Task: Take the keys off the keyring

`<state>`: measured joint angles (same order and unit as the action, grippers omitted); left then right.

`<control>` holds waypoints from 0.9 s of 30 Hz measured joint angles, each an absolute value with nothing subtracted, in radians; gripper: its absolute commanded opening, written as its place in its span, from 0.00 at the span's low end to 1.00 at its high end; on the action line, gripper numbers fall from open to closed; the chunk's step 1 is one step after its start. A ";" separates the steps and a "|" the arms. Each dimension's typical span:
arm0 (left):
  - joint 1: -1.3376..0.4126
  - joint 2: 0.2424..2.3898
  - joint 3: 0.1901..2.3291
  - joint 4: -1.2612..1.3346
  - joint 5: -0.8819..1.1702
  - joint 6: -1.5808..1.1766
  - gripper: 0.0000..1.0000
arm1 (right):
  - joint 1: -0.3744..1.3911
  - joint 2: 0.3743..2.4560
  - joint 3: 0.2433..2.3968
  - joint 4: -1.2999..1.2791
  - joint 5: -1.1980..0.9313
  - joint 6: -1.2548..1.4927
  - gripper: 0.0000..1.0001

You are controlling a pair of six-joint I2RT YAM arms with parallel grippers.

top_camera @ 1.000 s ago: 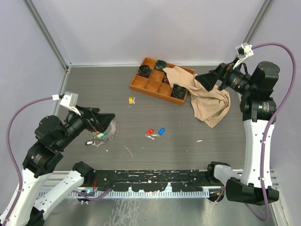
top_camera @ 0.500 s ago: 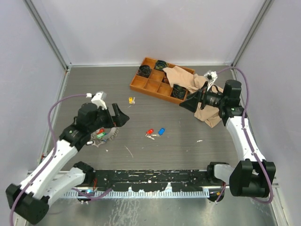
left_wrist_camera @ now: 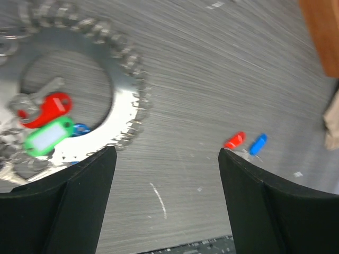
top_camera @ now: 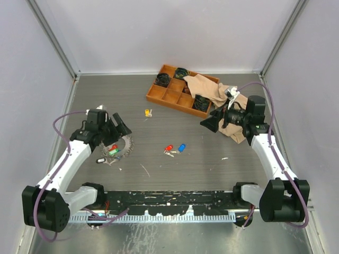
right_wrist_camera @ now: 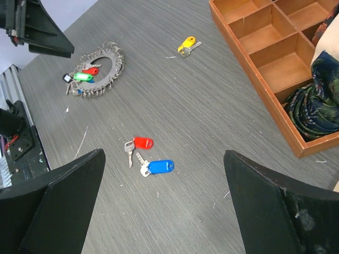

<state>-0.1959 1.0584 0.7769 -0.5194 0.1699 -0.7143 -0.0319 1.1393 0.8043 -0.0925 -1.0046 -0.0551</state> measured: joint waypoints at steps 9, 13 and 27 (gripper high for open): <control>-0.194 1.202 0.819 -0.607 -0.016 -0.597 0.62 | 0.016 1.140 0.804 -0.108 -0.968 -0.078 1.00; -0.183 1.271 0.928 -0.635 -0.024 -0.442 0.56 | 0.025 1.147 0.808 -0.116 -0.967 -0.078 1.00; -0.134 1.470 1.060 -0.655 -0.200 -0.057 0.33 | 0.048 1.200 0.832 -0.159 -0.967 -0.082 1.00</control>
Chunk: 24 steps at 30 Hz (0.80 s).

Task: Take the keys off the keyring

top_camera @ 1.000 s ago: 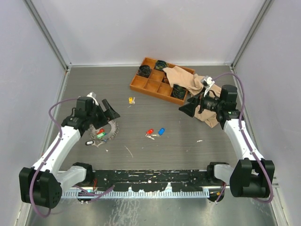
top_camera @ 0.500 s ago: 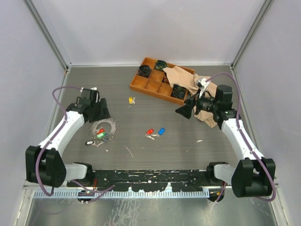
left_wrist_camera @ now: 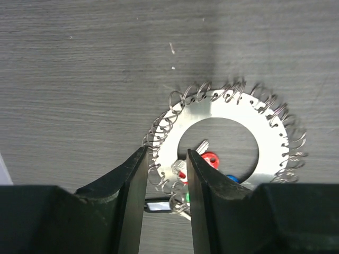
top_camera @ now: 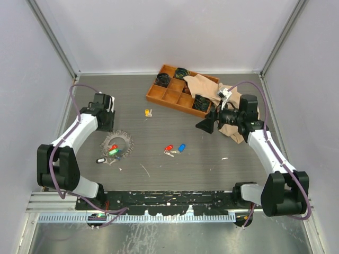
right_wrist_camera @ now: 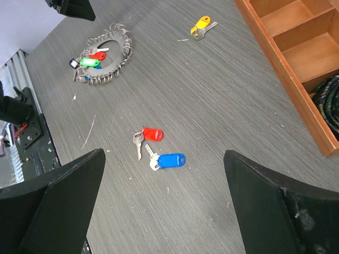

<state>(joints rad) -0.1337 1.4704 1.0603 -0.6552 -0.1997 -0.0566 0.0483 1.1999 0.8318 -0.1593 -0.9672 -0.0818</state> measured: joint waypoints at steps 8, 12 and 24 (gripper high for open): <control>-0.125 1.543 1.012 -0.617 -0.194 0.123 0.32 | 0.071 1.206 0.836 -0.170 -0.967 -0.087 1.00; -0.105 1.600 1.012 -0.610 -0.169 0.164 0.33 | 0.078 1.207 0.844 -0.181 -0.966 -0.097 1.00; -0.082 1.681 1.042 -0.611 -0.106 0.191 0.29 | 0.112 1.207 0.862 -0.217 -0.954 -0.120 1.00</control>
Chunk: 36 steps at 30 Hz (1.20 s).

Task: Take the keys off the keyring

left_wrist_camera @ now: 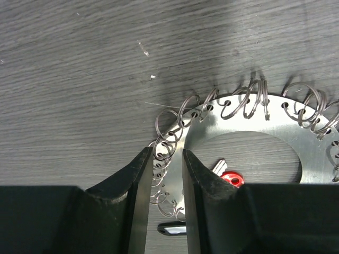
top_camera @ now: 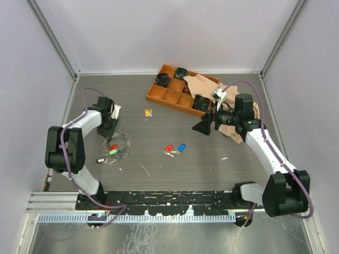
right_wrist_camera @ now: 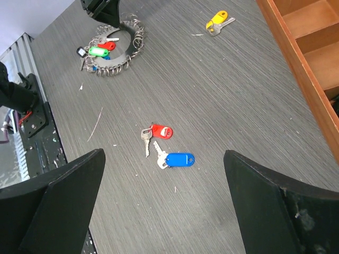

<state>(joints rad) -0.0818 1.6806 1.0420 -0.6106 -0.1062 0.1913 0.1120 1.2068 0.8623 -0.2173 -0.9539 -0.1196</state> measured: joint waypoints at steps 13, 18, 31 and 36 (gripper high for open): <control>-0.076 1.682 1.071 -0.624 -0.073 0.191 0.00 | 0.130 1.207 0.885 -0.258 -0.943 -0.148 1.00; -0.083 1.652 1.080 -0.658 0.019 0.132 0.00 | 0.130 1.207 0.890 -0.264 -0.953 -0.159 1.00; -0.215 1.415 0.889 -0.517 0.290 -0.263 0.00 | 0.176 1.223 0.786 -0.120 -1.109 -0.167 1.00; -0.263 1.372 0.823 -0.445 0.323 -0.377 0.00 | 0.224 1.256 0.688 0.030 -1.116 -0.134 0.99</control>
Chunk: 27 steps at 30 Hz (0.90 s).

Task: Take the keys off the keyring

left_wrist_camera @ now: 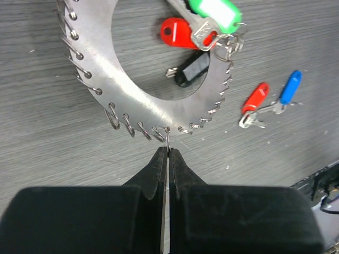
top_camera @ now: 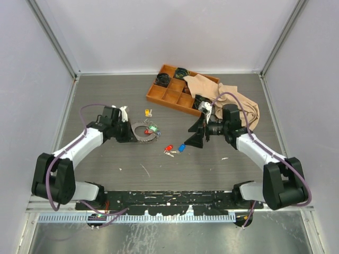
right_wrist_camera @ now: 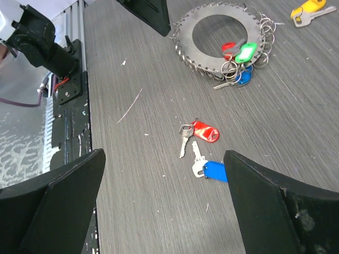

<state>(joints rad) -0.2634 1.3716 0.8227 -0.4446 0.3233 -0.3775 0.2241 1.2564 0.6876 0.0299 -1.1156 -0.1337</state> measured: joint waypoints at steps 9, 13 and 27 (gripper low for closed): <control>-0.326 1.258 0.686 -0.340 0.318 -0.491 0.00 | 0.247 1.386 0.673 0.125 -1.087 -0.080 0.96; -0.364 1.258 0.623 -0.331 0.312 -0.539 0.00 | 0.258 1.402 0.688 0.112 -1.082 -0.092 0.96; -0.395 1.069 0.651 -0.312 0.162 -0.459 0.81 | 0.266 1.410 0.774 -0.017 -1.083 -0.161 1.00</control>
<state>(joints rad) -0.3950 1.0687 0.6506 -0.3122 0.1616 -0.4595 0.2665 1.4101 0.7738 -0.0170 -1.0828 -0.1608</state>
